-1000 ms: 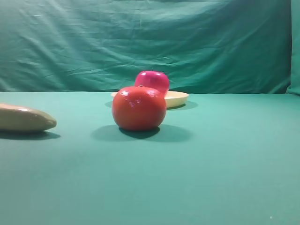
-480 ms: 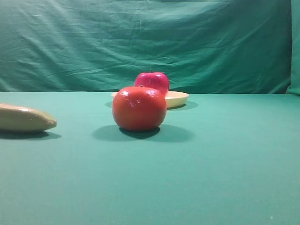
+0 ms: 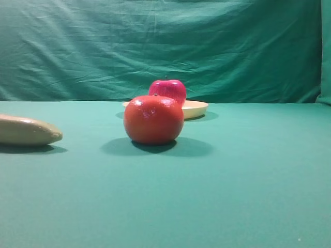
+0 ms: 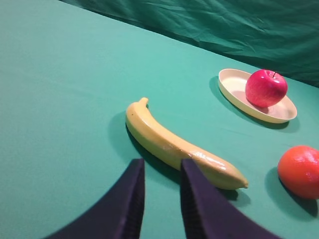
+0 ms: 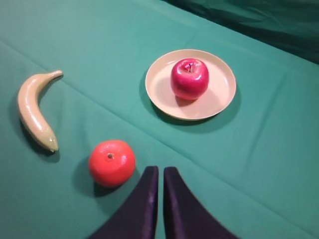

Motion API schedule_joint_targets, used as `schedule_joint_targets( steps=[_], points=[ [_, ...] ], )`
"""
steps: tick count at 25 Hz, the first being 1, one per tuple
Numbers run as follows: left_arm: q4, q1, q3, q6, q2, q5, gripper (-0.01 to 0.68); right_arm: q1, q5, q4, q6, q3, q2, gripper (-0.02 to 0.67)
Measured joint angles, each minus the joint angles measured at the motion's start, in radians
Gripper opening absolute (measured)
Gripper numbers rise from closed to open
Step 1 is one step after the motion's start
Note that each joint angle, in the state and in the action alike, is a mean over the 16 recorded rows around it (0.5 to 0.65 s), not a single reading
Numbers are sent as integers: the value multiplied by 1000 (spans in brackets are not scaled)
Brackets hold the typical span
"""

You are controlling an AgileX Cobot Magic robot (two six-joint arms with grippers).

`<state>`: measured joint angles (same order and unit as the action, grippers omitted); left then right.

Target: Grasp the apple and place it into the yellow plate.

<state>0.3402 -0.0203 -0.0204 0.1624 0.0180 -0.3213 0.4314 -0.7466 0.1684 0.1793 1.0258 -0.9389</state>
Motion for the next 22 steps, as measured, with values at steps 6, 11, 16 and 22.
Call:
schedule_joint_targets(
  steps=[6,11,16,22],
  points=[
    [0,0,0,0,0,0,157,0,26,-17,0,-116,197,0],
    [0,0,0,0,0,0,157,0,37,-38,0,-202,324,0],
    [0,0,0,0,0,0,157,-8,58,-56,-1,-306,416,0],
    [0,0,0,0,0,0,157,-62,108,-69,-2,-454,519,0]
  ],
)
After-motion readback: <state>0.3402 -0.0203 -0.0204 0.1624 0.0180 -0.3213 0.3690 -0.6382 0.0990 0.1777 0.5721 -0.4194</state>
